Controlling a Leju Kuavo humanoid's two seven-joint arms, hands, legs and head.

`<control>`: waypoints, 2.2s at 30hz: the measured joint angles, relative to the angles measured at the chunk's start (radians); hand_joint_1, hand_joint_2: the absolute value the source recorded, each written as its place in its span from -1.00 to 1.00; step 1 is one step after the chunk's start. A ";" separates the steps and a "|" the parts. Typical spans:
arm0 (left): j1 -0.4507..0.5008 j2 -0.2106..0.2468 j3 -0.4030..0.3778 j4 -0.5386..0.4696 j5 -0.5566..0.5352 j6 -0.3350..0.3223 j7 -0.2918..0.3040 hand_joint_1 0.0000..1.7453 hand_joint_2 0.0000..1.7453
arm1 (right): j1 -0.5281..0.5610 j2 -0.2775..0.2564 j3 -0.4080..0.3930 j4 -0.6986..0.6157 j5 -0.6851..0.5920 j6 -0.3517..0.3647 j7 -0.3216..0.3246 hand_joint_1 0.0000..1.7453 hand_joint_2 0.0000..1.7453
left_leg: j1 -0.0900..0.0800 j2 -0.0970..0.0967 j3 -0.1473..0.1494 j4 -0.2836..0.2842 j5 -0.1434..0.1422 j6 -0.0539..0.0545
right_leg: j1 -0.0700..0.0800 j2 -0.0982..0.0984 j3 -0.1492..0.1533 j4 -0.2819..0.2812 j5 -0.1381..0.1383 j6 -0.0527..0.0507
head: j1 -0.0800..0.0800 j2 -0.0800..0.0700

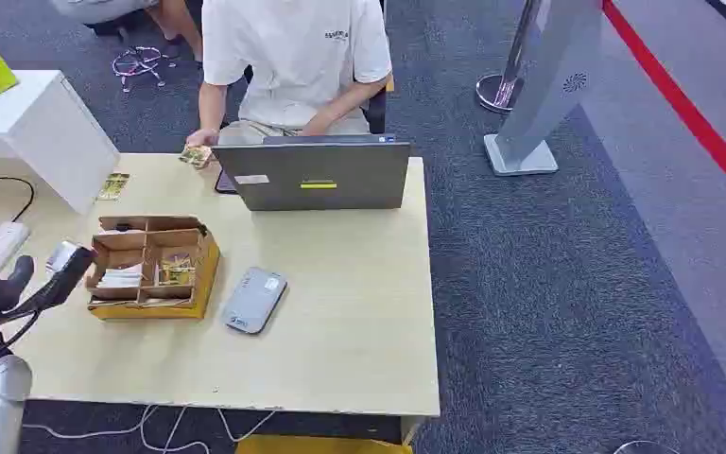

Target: Pass the card to the sensor for recognition and then transmit it.

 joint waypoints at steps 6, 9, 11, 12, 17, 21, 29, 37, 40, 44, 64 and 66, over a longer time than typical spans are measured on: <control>-0.026 0.003 -0.202 0.014 -0.077 0.035 0.088 -1.00 1.00 | -0.001 -0.002 0.000 0.001 0.019 0.000 0.006 -1.00 -1.00 | 0.000 0.000 0.000 0.000 0.000 0.000 | 0.000 0.000 0.000 0.000 0.000 0.000 | 0.000 0.000; -0.035 0.003 -0.287 0.024 -0.119 0.055 0.128 -1.00 1.00 | -0.002 -0.003 0.000 0.001 0.029 0.002 0.010 -1.00 -1.00 | 0.000 0.000 0.000 0.000 0.000 0.000 | 0.000 0.000 0.000 0.000 0.000 0.000 | 0.000 0.000; -0.040 0.003 -0.332 0.031 -0.148 0.072 0.150 -1.00 1.00 | -0.003 -0.004 0.000 0.001 0.039 0.002 0.013 -1.00 -1.00 | 0.000 0.000 0.000 0.000 0.000 0.000 | 0.000 0.000 0.000 0.000 0.000 0.000 | 0.000 0.000; -0.042 0.003 -0.350 0.034 -0.162 0.080 0.159 -1.00 1.00 | -0.004 -0.004 0.000 0.001 0.043 0.002 0.016 -1.00 -1.00 | 0.000 0.000 0.000 0.000 0.000 0.000 | 0.000 0.000 0.000 0.000 0.000 0.000 | 0.000 0.000; -0.045 0.002 -0.401 0.053 -0.191 0.108 0.171 -1.00 1.00 | -0.004 -0.005 0.000 0.001 0.056 0.003 0.019 -1.00 -1.00 | 0.000 0.000 0.000 0.000 0.000 0.000 | 0.000 0.000 0.000 0.000 0.000 0.000 | 0.000 0.000; -0.045 0.001 -0.415 0.063 -0.192 0.117 0.177 -1.00 1.00 | -0.004 -0.006 0.000 0.001 0.059 0.002 0.020 -1.00 -1.00 | 0.000 0.000 0.000 0.000 0.000 0.000 | 0.000 0.000 0.000 0.000 0.000 0.000 | 0.000 0.000; -0.045 -0.004 -0.423 0.076 -0.195 0.122 0.169 1.00 1.00 | -0.004 -0.008 0.000 0.001 0.060 0.002 0.020 -1.00 -1.00 | 0.000 0.000 -0.001 0.000 0.000 0.000 | 0.000 0.000 0.000 0.000 0.000 0.000 | 0.000 0.000; -0.045 -0.023 -0.423 0.095 -0.195 0.116 0.115 1.00 1.00 | -0.005 -0.009 0.000 0.001 0.063 0.002 0.020 -1.00 -1.00 | 0.000 0.000 -0.001 0.000 0.000 0.000 | 0.000 0.000 0.000 0.000 0.000 0.000 | 0.000 0.000; -0.045 -0.031 -0.423 0.102 -0.195 0.113 0.100 1.00 1.00 | -0.005 -0.009 0.000 0.001 0.063 0.002 0.020 -1.00 -1.00 | 0.000 0.000 -0.001 0.000 0.000 0.000 | 0.000 0.000 0.000 0.000 0.000 0.000 | 0.000 0.000; -0.046 -0.040 -0.423 0.108 -0.195 0.109 0.088 1.00 1.00 | -0.005 -0.009 0.000 0.001 0.063 0.002 0.021 -1.00 -1.00 | 0.000 0.000 -0.001 0.000 0.000 0.000 | 0.000 0.000 0.000 0.000 0.000 0.000 | 0.000 0.000; -0.057 -0.086 -0.423 0.141 -0.194 0.101 0.079 1.00 1.00 | -0.005 -0.011 0.000 0.001 0.073 0.004 0.023 -1.00 -1.00 | 0.000 0.000 -0.001 0.000 0.000 0.000 | 0.000 0.000 0.000 0.000 0.000 0.000 | 0.000 0.000; -0.058 -0.095 -0.426 0.145 -0.194 0.103 0.116 1.00 1.00 | -0.005 -0.011 0.000 0.001 0.076 0.003 0.026 -1.00 -1.00 | 0.000 0.000 0.000 0.000 0.000 0.000 | 0.000 0.000 0.000 0.000 0.000 0.000 | 0.000 0.000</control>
